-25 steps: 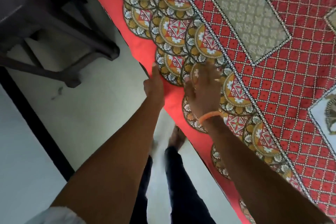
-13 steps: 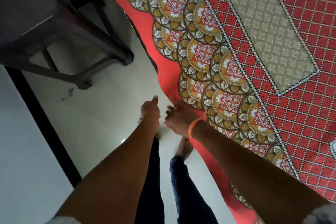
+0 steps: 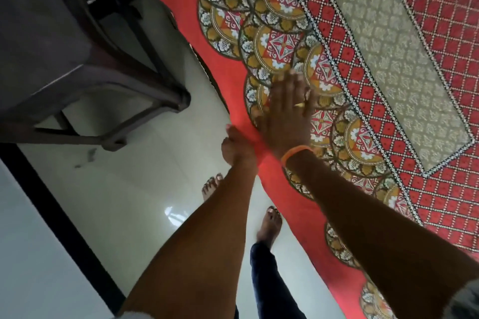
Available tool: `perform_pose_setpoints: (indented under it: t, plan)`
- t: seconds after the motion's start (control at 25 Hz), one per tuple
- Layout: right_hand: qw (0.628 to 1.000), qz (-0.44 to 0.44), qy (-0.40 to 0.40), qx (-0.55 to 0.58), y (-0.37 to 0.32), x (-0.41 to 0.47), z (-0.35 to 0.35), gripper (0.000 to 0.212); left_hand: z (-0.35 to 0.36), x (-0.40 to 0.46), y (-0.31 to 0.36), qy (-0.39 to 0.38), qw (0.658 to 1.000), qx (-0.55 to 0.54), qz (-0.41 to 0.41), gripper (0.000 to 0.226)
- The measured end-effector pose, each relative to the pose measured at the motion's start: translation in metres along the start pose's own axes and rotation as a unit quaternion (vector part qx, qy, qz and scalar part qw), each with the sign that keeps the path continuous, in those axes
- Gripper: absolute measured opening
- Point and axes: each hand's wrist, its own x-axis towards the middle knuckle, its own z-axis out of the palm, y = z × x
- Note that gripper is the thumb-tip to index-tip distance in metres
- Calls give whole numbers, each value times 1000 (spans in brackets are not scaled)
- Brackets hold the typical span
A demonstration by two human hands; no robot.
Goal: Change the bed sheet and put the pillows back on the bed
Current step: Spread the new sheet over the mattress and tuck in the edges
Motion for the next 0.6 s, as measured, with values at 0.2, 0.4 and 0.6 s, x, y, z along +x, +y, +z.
perform_pose_setpoints:
  t: [0.2, 0.4, 0.6]
  plan:
    - [957, -283, 25, 51, -49, 43, -22, 49, -29, 32, 24, -121, 992, -36, 18, 37]
    - [976, -15, 120, 184, -21, 120, -50, 57, -36, 82, 141, -122, 969, -211, -50, 78]
    - [994, 84, 42, 63, -52, 172, -44, 77, -9, 116, 209, -57, 987, -146, -49, 66]
